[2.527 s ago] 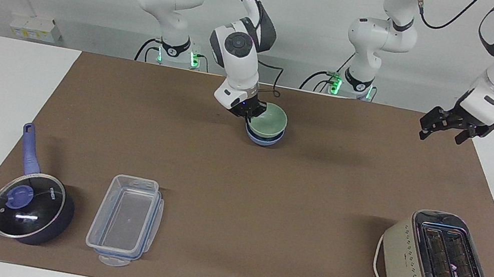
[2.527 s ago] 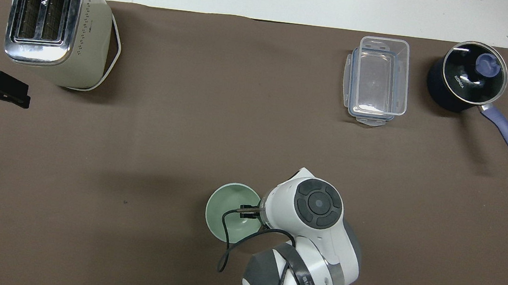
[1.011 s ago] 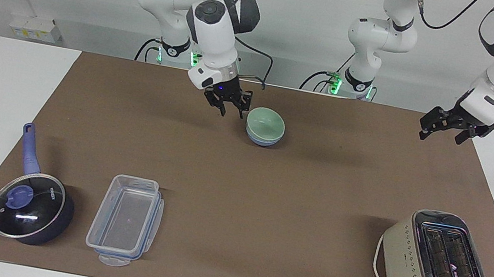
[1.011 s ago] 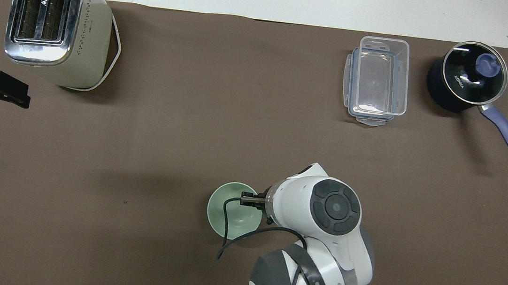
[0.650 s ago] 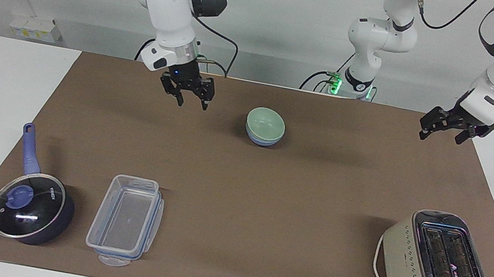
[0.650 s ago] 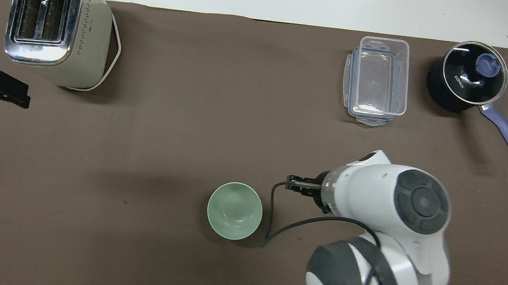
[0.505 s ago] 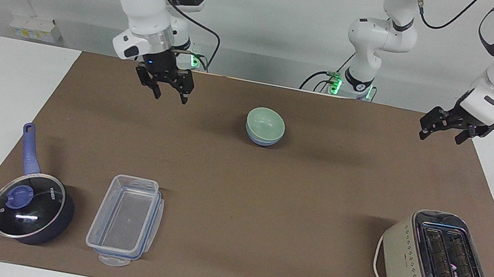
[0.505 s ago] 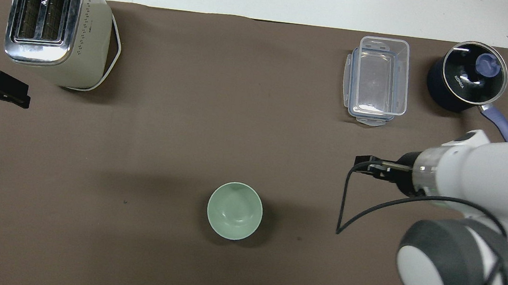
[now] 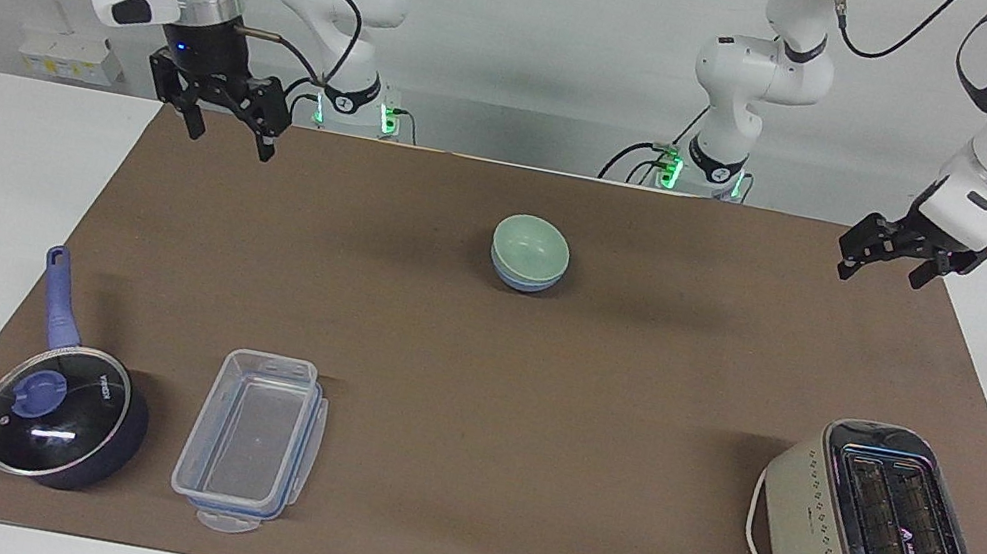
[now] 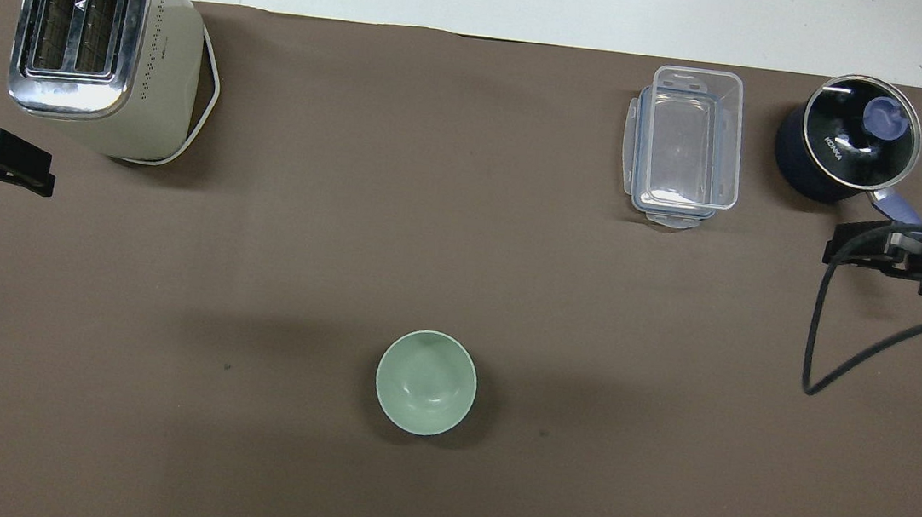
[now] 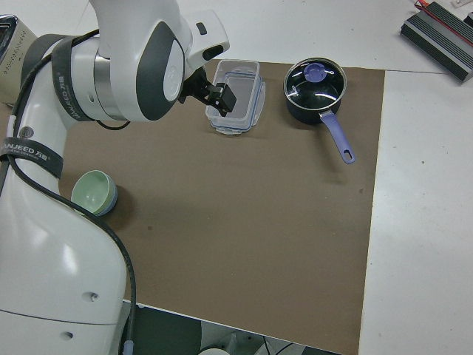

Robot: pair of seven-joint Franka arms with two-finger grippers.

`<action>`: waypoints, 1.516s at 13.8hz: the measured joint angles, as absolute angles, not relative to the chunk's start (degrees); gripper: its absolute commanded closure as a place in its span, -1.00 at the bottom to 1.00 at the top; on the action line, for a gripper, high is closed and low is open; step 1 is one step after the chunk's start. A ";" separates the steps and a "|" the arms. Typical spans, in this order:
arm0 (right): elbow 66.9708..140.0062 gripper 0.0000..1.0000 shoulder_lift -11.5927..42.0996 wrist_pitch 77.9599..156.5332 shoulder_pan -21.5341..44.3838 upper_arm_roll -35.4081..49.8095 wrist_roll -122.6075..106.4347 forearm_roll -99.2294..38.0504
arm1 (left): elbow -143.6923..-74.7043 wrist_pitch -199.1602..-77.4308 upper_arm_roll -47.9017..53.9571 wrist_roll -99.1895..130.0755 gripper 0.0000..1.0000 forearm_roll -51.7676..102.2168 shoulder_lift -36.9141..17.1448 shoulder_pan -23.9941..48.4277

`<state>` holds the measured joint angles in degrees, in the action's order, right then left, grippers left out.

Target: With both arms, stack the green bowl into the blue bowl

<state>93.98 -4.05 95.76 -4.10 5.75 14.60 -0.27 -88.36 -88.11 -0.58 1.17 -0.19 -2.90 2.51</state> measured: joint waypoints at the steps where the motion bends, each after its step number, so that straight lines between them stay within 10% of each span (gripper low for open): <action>1: 91.65 -1.00 -3.04 93.10 -4.55 5.72 13.91 -0.26 | -88.36 -88.11 -0.58 1.17 -1.00 -0.19 -2.90 2.51; 21: 84.55 -1.00 1.41 85.80 -4.57 6.48 13.22 -0.25 | -88.36 -88.11 -0.58 1.17 -1.00 -0.19 -2.90 2.51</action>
<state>84.55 1.41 85.80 -4.57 6.48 13.22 -0.25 -88.36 -88.11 -0.58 1.17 -0.19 -2.90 2.51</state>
